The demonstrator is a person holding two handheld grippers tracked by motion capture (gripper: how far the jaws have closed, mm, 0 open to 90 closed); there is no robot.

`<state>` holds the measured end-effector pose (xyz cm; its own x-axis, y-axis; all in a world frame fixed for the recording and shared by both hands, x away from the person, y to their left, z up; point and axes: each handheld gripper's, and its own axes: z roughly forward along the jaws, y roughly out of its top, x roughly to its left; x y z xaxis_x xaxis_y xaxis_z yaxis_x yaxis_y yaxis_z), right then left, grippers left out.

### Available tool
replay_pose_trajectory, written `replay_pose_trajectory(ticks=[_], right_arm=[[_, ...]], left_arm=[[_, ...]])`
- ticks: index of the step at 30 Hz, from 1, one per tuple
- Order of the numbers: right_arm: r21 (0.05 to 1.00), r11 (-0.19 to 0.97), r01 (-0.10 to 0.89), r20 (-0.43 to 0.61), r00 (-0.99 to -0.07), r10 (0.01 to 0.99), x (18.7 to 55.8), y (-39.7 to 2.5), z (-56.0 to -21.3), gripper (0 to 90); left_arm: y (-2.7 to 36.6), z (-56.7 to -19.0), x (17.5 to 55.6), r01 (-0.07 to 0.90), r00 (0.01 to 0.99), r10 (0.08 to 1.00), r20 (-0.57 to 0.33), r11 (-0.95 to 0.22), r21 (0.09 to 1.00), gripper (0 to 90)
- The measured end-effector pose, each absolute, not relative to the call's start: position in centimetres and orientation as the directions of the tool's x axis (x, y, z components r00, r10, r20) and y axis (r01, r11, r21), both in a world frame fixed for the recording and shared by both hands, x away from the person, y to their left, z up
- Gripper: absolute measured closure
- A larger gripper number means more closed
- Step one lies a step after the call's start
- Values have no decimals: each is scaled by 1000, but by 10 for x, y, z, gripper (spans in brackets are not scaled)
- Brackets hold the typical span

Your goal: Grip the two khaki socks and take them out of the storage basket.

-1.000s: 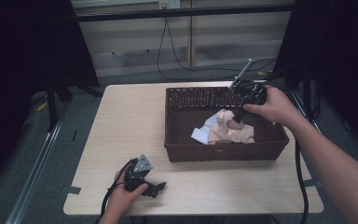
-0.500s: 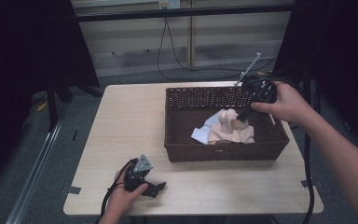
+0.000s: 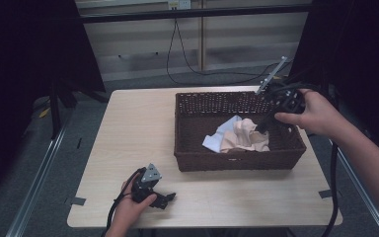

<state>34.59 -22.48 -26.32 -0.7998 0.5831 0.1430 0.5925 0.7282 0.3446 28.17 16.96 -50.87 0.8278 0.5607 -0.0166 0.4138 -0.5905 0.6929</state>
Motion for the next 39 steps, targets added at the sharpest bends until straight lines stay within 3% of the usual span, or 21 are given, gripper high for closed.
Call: replay_pose_trajectory(ticks=[18, 39], right_arm=[[346, 758, 553, 164, -831, 532, 328, -221, -263, 857], [319, 809, 493, 209, -869, 447, 306, -202, -315, 838]], left_arm=[[170, -509, 282, 414, 828, 561, -16, -591, 693, 0], [169, -509, 281, 416, 826, 563, -21, -584, 697, 0]])
